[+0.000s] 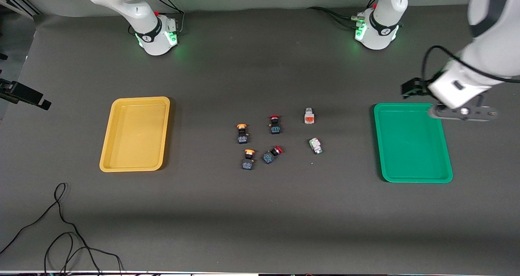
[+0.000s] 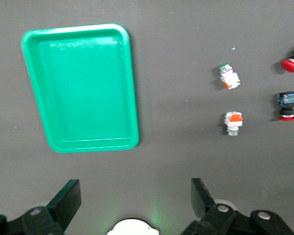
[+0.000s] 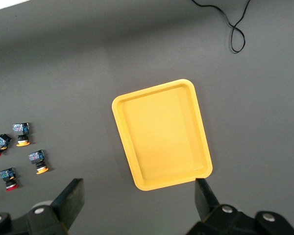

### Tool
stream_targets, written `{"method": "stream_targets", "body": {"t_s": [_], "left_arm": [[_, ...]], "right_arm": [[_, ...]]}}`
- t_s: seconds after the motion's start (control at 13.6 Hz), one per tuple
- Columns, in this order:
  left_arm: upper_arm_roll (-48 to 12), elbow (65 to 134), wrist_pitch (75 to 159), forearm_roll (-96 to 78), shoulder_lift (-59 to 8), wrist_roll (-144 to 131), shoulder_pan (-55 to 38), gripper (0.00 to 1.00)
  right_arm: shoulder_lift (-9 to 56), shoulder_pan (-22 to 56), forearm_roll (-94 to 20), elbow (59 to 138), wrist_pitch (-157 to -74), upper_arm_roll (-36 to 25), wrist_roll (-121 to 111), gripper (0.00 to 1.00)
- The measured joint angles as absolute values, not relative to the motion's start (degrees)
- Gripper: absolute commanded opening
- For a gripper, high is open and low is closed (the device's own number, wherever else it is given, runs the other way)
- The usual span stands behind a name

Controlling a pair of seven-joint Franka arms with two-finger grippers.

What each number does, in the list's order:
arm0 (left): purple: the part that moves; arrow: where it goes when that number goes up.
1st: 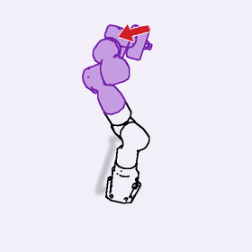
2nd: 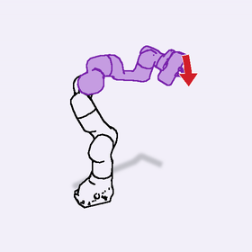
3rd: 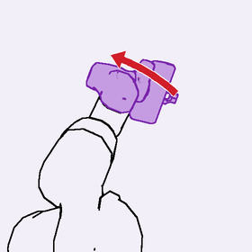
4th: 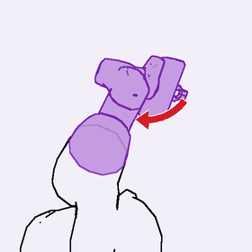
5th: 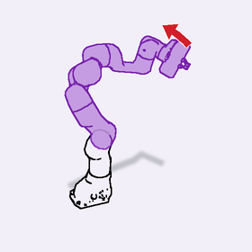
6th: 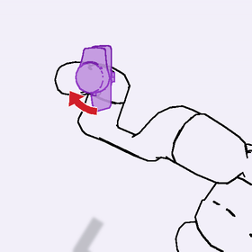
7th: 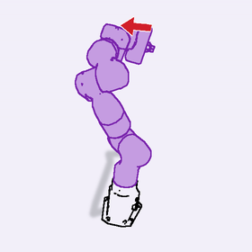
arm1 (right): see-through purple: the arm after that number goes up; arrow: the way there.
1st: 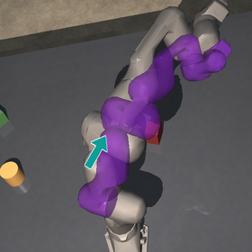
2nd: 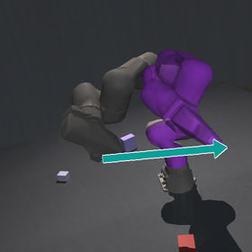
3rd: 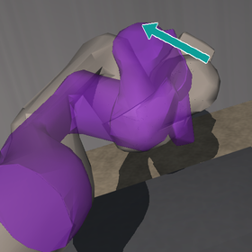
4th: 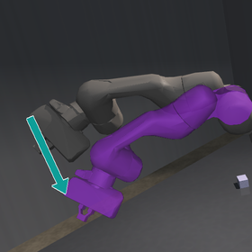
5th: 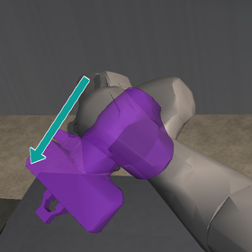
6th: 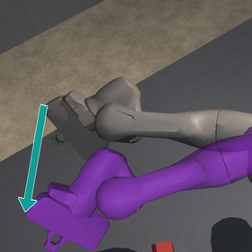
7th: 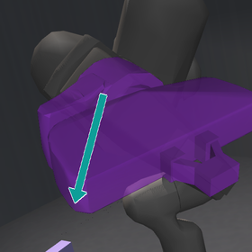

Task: Place green and yellow buttons in trays
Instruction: 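Reach the left gripper down and grasp the orange-topped white button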

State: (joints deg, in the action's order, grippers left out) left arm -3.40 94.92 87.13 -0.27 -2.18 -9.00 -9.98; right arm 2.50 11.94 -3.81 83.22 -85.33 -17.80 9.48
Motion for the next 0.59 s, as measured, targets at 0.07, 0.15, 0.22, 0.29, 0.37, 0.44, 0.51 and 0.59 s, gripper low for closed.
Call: {"method": "stream_targets", "body": {"t_s": [0.07, 0.15, 0.22, 0.29, 0.37, 0.44, 0.51, 0.59], "left_arm": [[-3.5, 95.4, 88.0, -0.6, -2.2, -11.6, -12.3, 1.00], [-3.6, 96.0, 89.1, -1.4, -2.2, -14.6, -14.8, 1.00], [-3.7, 96.7, 90.4, -2.1, -2.2, -17.7, -17.3, 1.00], [-3.8, 97.2, 91.5, -2.5, -2.2, -20.5, -19.6, 1.00], [-3.9, 97.5, 92.4, -2.8, -2.2, -23.5, -22.0, 1.00], [-3.9, 97.8, 93.4, -2.9, -2.2, -26.7, -24.5, 1.00], [-3.9, 98.0, 94.4, -2.9, -2.2, -29.3, -26.7, 1.00], [-4.0, 98.6, 95.6, -2.9, -2.3, -31.5, -28.6, 1.00]], "right_arm": [[2.5, 11.9, -3.8, 83.2, -85.3, -17.8, 9.5, 1.00], [2.6, 12.0, -3.8, 83.2, -85.3, -17.8, 9.5, 1.00], [2.7, 12.0, -3.7, 83.2, -85.3, -17.8, 9.5, 1.00], [2.7, 12.0, -3.7, 83.2, -85.3, -17.8, 9.5, 1.00], [2.9, 12.0, -3.7, 83.2, -85.3, -17.7, 9.5, 1.00], [3.0, 12.0, -3.7, 83.2, -85.3, -17.7, 9.5, 1.00], [3.1, 12.0, -3.7, 83.2, -85.3, -17.7, 9.5, 1.00], [3.2, 12.0, -3.7, 83.2, -85.3, -17.7, 9.5, 1.00]]}}
